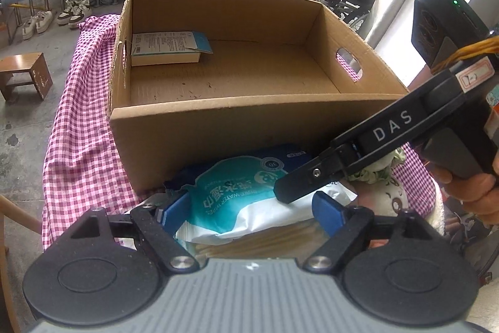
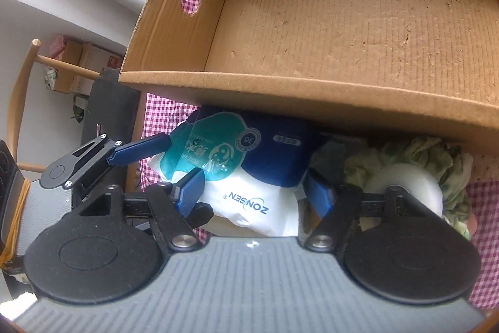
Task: Organize soft objects
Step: 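Grasp the blue ZONSEN wet-wipe pack with the right gripper and lift it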
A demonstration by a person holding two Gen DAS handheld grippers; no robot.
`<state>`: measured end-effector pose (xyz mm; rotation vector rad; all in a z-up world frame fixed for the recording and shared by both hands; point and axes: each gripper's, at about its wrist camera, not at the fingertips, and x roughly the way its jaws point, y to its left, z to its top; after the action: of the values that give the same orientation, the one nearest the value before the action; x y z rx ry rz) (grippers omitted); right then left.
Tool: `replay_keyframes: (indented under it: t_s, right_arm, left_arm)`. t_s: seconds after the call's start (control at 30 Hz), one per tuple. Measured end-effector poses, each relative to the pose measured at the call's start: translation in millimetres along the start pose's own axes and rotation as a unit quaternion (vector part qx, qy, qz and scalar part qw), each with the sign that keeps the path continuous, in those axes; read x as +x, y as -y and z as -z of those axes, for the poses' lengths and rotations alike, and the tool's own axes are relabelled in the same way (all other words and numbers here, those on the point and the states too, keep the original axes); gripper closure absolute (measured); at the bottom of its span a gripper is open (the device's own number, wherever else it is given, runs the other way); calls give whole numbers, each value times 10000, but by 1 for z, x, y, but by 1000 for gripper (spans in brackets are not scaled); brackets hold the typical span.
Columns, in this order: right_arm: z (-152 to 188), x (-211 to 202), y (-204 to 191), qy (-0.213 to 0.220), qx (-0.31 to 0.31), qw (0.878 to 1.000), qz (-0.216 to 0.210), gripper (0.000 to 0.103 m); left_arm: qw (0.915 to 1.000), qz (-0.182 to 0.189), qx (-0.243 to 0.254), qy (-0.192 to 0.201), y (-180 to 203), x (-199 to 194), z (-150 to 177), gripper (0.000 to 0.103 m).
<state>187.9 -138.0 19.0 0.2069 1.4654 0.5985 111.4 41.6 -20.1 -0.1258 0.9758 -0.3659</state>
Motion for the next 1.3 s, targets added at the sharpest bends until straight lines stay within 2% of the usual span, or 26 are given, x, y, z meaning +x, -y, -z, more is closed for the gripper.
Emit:
replay_keyframes:
  t_s: [0.1,0.13,0.2,0.27,0.37,0.53,0.6,0.67,0.73,0.87,0.97,1.13,1.3]
  right_arm:
    - [-3,-1,-6,-90,-46,9999,84,30]
    - [-3,-1,-6,-127,-24,9999,80,28]
    - [-5,1,-4,-230,103,9996,89,24]
    - [-8,5,-2,-269,222,9994,83,21]
    - [-14,8,-4,-368,285,9989,17,16]
    - [-17,13,-5,-416,288,9987,31,14]
    - [-15,12,-6,-361,250,9990,-23,18]
    - [-12,8,-5,-247,198,9995,-93,34]
    - [-8,4,-3,-116,140,9998,-129,46]
    - [1,-1,7,145,155,9996,-206,61]
    - [7,-7,10,377,186,9986,-309,66]
    - [18,-29,5,694,60,9960,-561,67]
    - [21,-62,-9,1051,-184,9906,-851,67]
  left_arm:
    - [10000,-90,-24,23,-3,-4,1,11]
    - [9997,-243,-36,22,-4,-4,1,8]
    - [9995,-327,-32,4,-7,-3,0,8]
    - [9997,-176,-120,-80,-11,0,-2,8]
    - [9986,260,-351,-314,-19,12,-2,9]
    - [9982,362,-422,-217,-16,12,-3,13]
    - [9993,256,-252,-117,-8,6,-1,13]
    - [9999,129,-80,-73,0,5,1,13]
    - [9999,97,4,-72,4,5,3,13]
    - [9999,97,35,-11,12,-1,2,13]
    - [9999,50,36,121,17,-13,1,13]
    - [9985,-74,163,514,32,-50,-4,13]
    - [9947,-228,330,945,44,-83,-25,13]
